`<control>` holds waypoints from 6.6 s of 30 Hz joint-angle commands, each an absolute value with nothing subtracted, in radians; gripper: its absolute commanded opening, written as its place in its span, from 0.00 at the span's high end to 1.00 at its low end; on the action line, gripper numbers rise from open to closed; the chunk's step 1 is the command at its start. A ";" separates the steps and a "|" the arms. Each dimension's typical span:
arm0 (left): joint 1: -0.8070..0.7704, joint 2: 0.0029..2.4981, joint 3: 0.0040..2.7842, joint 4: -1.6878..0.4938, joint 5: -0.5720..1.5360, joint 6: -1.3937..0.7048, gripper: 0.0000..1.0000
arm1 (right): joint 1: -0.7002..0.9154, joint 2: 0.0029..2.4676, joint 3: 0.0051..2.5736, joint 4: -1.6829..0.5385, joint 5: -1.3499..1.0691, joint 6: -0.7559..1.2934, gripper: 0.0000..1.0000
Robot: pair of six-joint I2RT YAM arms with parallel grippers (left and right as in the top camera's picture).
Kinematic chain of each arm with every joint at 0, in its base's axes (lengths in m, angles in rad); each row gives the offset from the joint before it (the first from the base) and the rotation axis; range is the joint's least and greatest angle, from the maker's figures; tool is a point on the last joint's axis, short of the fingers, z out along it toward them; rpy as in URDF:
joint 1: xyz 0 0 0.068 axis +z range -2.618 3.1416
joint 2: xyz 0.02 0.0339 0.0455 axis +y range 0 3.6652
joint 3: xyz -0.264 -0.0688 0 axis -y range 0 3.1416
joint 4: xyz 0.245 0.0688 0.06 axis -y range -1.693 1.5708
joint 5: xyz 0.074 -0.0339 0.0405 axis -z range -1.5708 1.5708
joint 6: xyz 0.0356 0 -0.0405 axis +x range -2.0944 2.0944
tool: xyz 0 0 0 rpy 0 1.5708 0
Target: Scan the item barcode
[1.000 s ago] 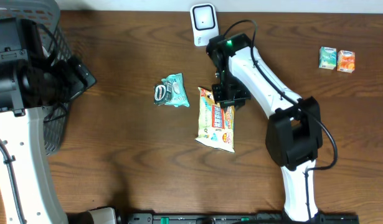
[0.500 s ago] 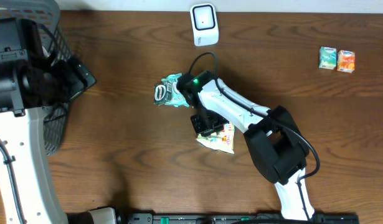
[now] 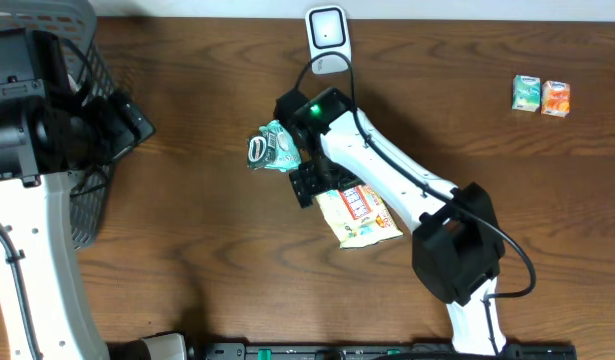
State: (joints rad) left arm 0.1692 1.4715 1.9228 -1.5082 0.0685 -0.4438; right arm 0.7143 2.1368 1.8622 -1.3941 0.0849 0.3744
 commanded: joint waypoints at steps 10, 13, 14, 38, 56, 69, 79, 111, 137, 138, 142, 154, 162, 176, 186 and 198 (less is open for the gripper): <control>0.174 1.470 1.928 -1.510 0.062 -0.435 0.02 | 0.816 2.129 1.541 -1.033 0.400 0.397 0.01; 0.174 1.470 1.928 -1.510 0.062 -0.435 0.02 | 0.810 2.129 1.478 -0.987 0.443 0.396 0.01; 0.174 1.470 1.928 -1.510 0.062 -0.435 0.02 | 0.805 2.129 1.449 -0.959 0.443 0.396 0.01; 0.174 1.470 1.928 -1.510 0.062 -0.435 0.02 | 0.300 2.083 1.676 -1.186 -0.942 -0.107 0.99; 0.174 1.470 1.928 -1.510 0.062 -0.435 0.02 | -0.052 2.078 1.612 -1.307 -0.491 0.062 0.42; 0.174 1.470 1.928 -1.510 0.062 -0.435 0.02 | 0.231 2.061 1.767 -1.536 -0.278 0.007 0.91; 0.174 1.470 1.928 -1.510 0.062 -0.435 0.02 | 0.427 2.061 1.625 -1.422 0.009 0.308 0.98; 0.174 1.470 1.928 -1.510 0.062 -0.435 0.02 | 0.344 2.063 1.485 -0.974 0.230 0.435 0.60; 0.174 1.470 1.928 -1.510 0.062 -0.435 0.02 | 0.395 2.064 1.391 -1.165 -0.058 0.275 0.56; 0.174 1.470 1.928 -1.510 0.062 -0.435 0.02 | 0.391 2.064 1.417 -1.162 -0.044 0.275 0.54; 0.174 1.470 1.928 -1.510 0.062 -0.435 0.02 | 0.353 2.064 1.586 -1.241 0.010 0.270 0.52; 0.174 1.470 1.928 -1.510 0.062 -0.435 0.02 | 0.147 2.064 1.840 -1.500 0.008 0.252 0.01; 0.174 1.470 1.928 -1.510 0.062 -0.435 0.02 | 0.020 2.064 1.549 -1.243 -0.411 0.115 0.01; 0.174 1.470 1.928 -1.510 0.062 -0.435 0.02 | 0.093 2.064 1.199 -0.795 -0.497 0.212 0.67; 0.174 1.470 1.928 -1.510 0.062 -0.435 0.02 | 0.077 2.037 1.341 -0.855 -0.704 0.193 0.99; 0.174 1.470 1.928 -1.510 0.062 -0.435 0.02 | 0.101 1.927 1.467 -0.990 -0.513 0.171 0.99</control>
